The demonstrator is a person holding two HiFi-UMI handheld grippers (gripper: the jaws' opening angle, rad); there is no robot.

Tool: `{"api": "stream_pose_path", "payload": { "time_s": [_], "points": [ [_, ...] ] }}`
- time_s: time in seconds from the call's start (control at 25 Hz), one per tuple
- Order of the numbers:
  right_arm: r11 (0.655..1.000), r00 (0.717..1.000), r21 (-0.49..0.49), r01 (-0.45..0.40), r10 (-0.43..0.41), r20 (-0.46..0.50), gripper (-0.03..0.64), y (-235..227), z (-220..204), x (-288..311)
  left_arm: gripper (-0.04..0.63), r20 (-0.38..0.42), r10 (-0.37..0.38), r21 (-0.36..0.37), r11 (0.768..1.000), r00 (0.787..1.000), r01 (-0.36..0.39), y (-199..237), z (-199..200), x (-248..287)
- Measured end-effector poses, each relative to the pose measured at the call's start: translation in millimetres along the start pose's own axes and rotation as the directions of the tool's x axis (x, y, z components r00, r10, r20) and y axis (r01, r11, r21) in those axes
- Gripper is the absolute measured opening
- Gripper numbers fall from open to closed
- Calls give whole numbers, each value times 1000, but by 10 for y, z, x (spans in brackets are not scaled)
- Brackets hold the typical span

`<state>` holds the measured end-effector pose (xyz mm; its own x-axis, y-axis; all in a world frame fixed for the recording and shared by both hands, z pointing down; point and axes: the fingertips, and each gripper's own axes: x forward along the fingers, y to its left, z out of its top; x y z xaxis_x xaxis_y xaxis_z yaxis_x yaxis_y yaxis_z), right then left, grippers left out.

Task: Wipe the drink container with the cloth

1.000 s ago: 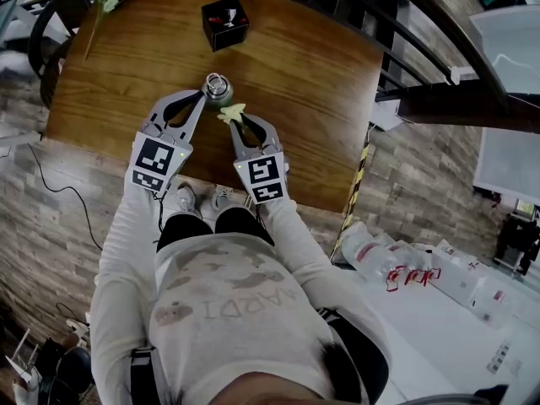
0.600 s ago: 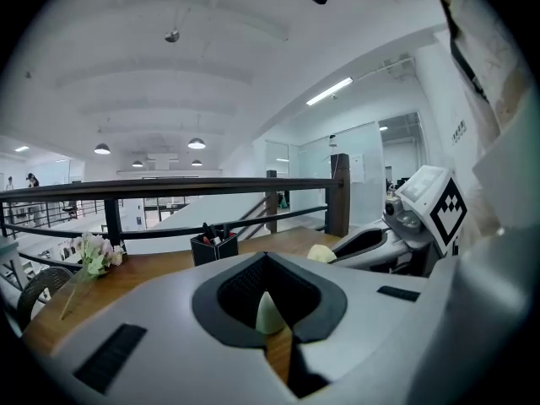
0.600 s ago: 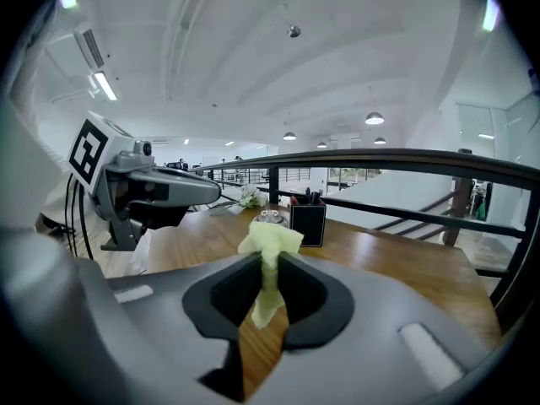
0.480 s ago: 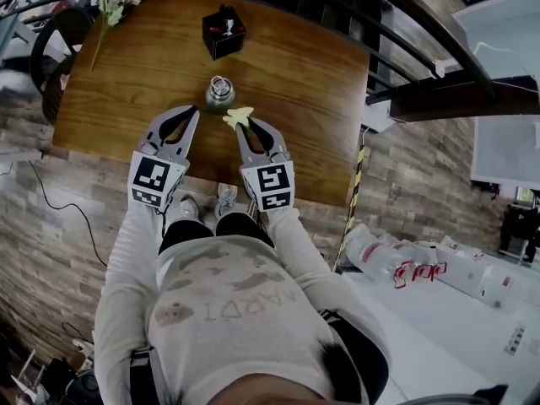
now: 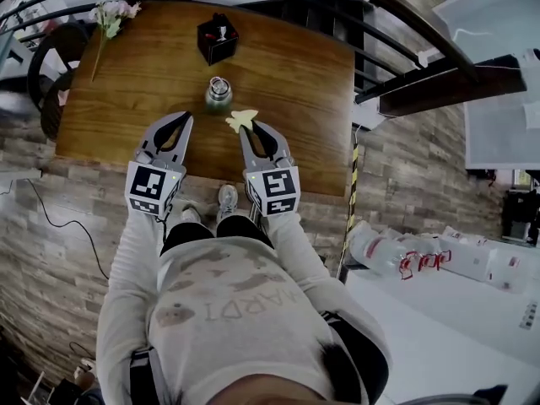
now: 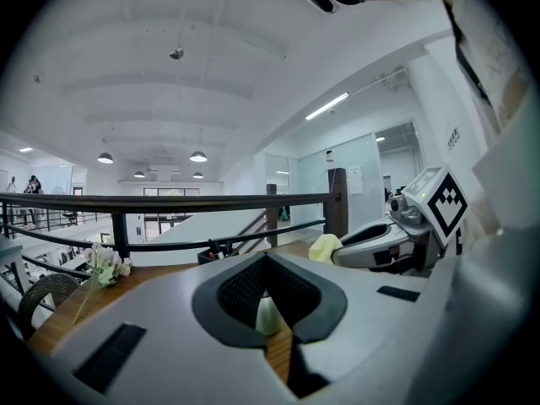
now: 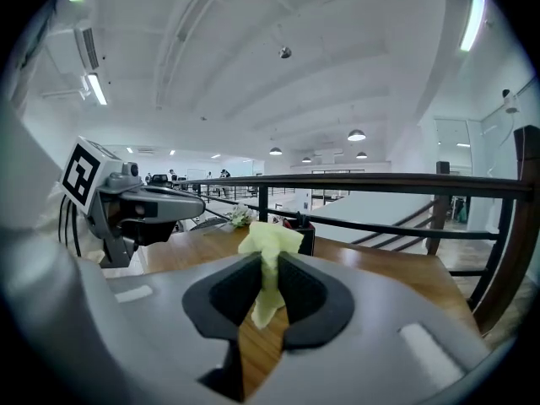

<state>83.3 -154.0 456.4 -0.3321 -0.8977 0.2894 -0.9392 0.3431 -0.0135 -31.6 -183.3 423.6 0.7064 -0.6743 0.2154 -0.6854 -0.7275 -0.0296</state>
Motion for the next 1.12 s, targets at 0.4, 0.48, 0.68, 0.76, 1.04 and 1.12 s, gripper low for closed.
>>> {"api": "stream_pose_path", "payload": {
  "time_s": [0.4,0.48,0.68,0.76,1.04,1.12],
  "points": [
    [998,996,-13,60,-59,69,72,181,301,-348,6,72,24,4,1000,997,-24,-14,238,-398],
    [997,994,-12,72,-71,86,72,226,373,-422,6,90,24,1,1000,996,-24,-19,298,-486],
    [995,987,-18,96,-93,134,72,338,524,-576,6,126,13,2,1000,992,-13,-43,418,-659],
    [994,984,-20,108,-104,147,72,382,567,-636,6,137,11,2,1000,991,-11,-50,454,-727],
    [989,970,2,147,-145,197,72,505,719,-857,6,179,9,5,1000,984,-11,-65,578,-977],
    [987,965,10,159,-157,209,72,528,757,-922,6,189,11,3,1000,982,-11,-65,605,-1046]
  ]
}}
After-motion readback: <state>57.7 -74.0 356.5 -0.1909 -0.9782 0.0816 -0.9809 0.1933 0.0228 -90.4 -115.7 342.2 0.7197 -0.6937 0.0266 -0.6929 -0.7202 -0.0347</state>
